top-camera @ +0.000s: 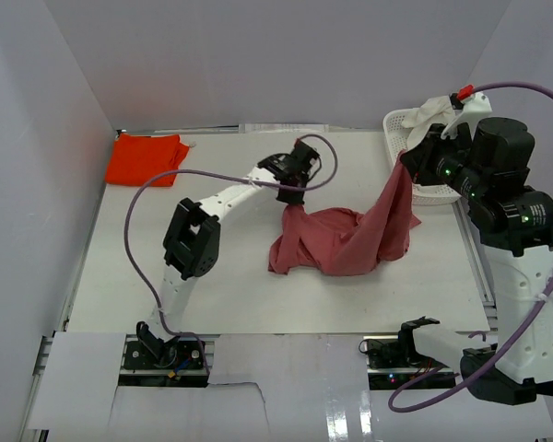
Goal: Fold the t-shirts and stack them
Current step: Flatten out the tshirt
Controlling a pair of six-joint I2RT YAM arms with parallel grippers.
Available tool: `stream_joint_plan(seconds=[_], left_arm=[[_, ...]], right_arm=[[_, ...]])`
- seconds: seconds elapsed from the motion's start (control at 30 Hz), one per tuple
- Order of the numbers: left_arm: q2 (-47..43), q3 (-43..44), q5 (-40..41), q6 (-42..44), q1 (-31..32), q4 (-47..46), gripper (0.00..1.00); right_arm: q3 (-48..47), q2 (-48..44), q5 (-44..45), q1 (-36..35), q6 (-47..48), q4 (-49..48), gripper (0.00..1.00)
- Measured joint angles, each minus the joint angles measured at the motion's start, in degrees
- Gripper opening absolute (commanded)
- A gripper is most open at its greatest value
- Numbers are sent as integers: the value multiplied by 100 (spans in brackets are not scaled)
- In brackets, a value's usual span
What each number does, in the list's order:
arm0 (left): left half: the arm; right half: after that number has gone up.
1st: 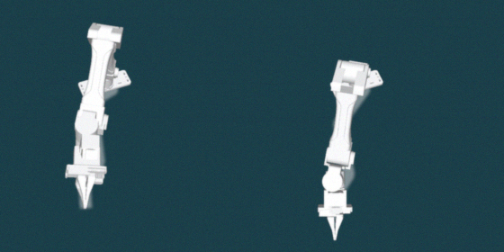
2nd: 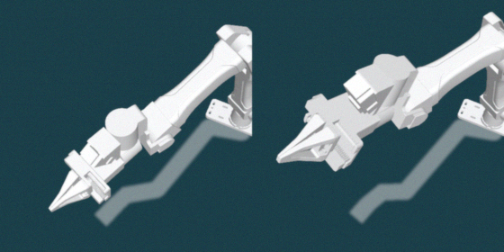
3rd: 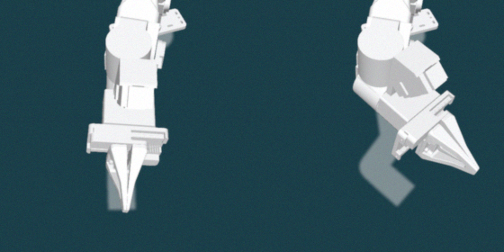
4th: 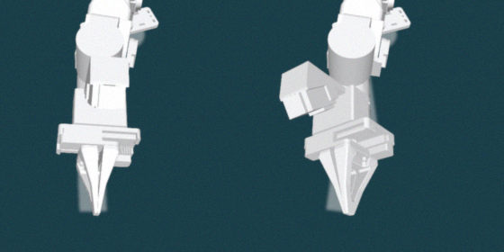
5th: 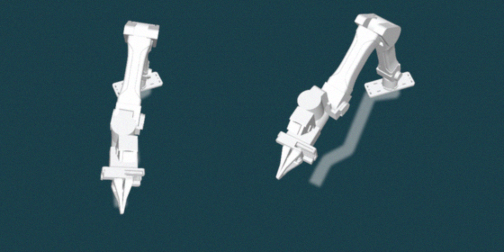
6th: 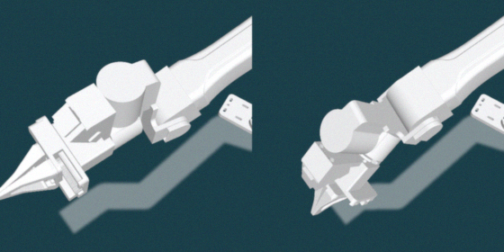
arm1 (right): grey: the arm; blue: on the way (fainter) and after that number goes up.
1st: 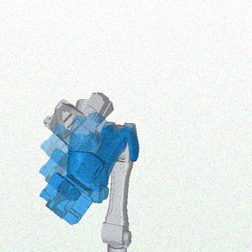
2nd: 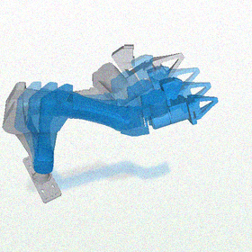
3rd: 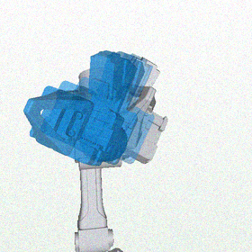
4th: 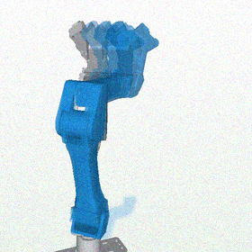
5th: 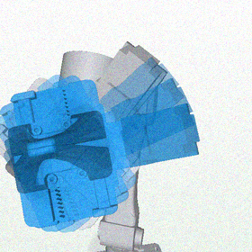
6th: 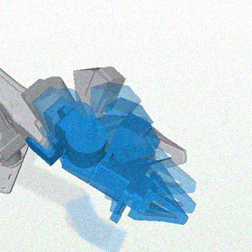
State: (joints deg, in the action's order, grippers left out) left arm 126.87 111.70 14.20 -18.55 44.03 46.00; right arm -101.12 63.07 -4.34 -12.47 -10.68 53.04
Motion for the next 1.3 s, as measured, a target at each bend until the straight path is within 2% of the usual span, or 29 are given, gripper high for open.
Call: stream_joint_plan(seconds=[0.13, 0.23, 0.27, 0.33, 0.43, 0.6, 0.7, 0.8, 0.83, 0.87, 0.93, 1.03, 1.3], left_arm=[[-667, 334, -177, 55, -1086, 186, 0], [-1047, 903, -260, 46, -1921, 234, 0], [-1252, 949, -256, 37, -2184, 188, 0], [-1803, 682, -216, -4, -2540, 50, 0], [-3067, -461, -310, -111, -2861, -492, 3], [-5066, -2267, -636, -328, -2944, -1093, 4], [-5969, -3224, -804, -413, -2935, -1416, 14], [-6603, -4164, -916, -413, -2935, -1473, 21], [-6684, -4389, -949, -396, -2935, -1456, 39], [-6710, -4583, -992, -354, -2935, -1451, 51], [-6649, -4905, -1086, -323, -2935, -1381, 98], [-6419, -5147, -1322, -420, -2935, -1165, 98], [-6358, -5071, -1749, -153, -2938, -881, 98]], right_arm=[[-26, 498, -107, 0, -31, -83, 8], [-1248, 1451, -291, 0, -24, 352, 8], [-1775, 1784, -330, 0, -28, 393, 8], [-2221, 1967, -343, 0, -24, 365, 8], [-1985, 1464, -341, 2, -7, 332, 8], [94, -739, -566, 2, -59, 109, 8], [1307, -1679, -857, 4, -153, 0, 8], [2433, -2140, -981, 2, -284, -48, 8], [2844, -2251, -999, 2, -319, -15, 8], [3163, -2319, -999, 2, -352, 44, 8], [3646, -2426, -984, 4, -396, 149, 8], [3919, -2463, -944, 2, -424, 352, 8], [3720, -2470, -909, 2, -431, 247, 8]])
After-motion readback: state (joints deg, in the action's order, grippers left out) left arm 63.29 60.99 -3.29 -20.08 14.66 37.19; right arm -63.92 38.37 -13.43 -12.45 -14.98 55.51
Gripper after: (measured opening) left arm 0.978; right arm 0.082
